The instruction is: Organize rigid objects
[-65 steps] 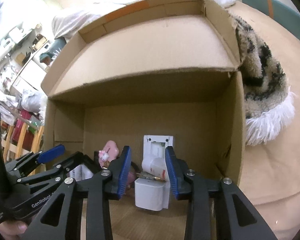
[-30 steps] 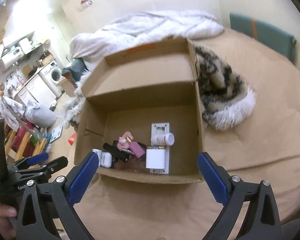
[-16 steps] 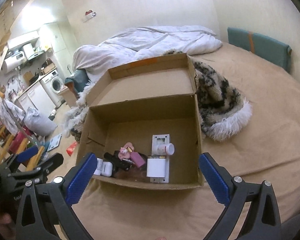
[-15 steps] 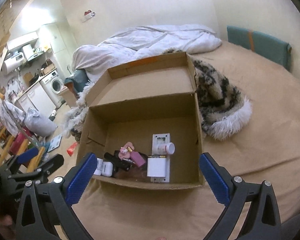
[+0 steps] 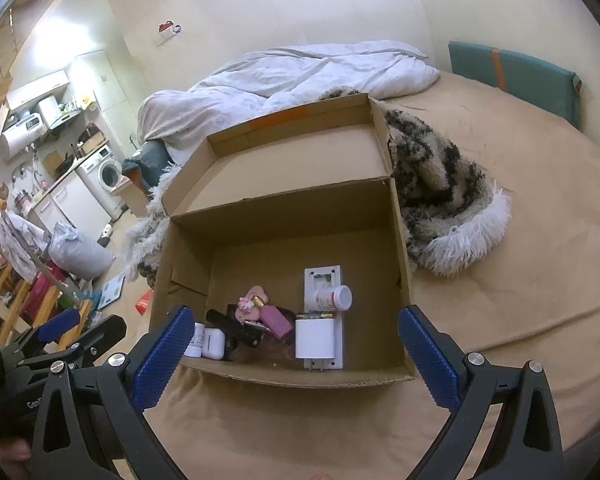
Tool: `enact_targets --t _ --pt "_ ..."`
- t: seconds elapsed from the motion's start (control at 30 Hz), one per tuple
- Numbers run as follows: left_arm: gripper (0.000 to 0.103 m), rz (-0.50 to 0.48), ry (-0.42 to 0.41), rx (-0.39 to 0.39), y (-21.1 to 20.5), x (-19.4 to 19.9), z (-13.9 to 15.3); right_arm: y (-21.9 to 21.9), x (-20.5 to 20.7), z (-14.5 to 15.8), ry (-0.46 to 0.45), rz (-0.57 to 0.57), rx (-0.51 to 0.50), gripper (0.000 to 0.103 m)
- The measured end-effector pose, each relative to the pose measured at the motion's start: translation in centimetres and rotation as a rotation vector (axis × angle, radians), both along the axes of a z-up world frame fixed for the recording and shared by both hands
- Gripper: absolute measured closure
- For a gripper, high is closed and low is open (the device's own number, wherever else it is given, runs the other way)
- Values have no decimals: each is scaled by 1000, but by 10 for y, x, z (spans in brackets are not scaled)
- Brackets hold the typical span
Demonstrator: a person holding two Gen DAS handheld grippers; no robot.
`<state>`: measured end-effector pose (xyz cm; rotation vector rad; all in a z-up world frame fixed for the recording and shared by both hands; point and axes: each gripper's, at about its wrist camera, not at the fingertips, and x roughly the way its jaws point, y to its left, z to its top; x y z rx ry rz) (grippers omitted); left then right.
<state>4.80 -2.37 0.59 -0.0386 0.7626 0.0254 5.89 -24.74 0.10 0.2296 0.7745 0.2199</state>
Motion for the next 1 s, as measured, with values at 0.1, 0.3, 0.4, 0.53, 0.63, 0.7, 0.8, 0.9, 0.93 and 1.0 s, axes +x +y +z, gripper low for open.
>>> enact_targets --t 0.1,0.3,0.4,0.53,0.63,0.7,0.8,0.9,0.93,1.0 --pt "0 1 2 -1 0 0 0 0 1 -1 1 -2 -1 0" --pt "0 17 12 -16 2 2 -1 0 1 -1 4 -5 -5 0" --pt "0 34 11 -32 7 3 0 -1 0 -3 10 -10 -8 0" --pt "0 46 13 -38 11 3 0 -2 -2 -2 2 -15 -1 0" --pt "0 49 14 -40 12 3 0 -2 -2 -3 3 -21 -4 0" --pt "0 48 13 -40 12 3 0 -2 -2 -3 4 -22 -3 0" --pt "0 47 15 -40 12 3 0 -2 -3 -3 1 -21 -10 0" --pt "0 46 14 -37 12 2 1 -2 -3 -3 0 -23 -11 0" --pt "0 46 12 -35 12 2 1 -2 -3 -4 0 -24 -12 0" --pt "0 41 5 -31 11 1 2 -2 -3 -4 0 -25 -9 0"
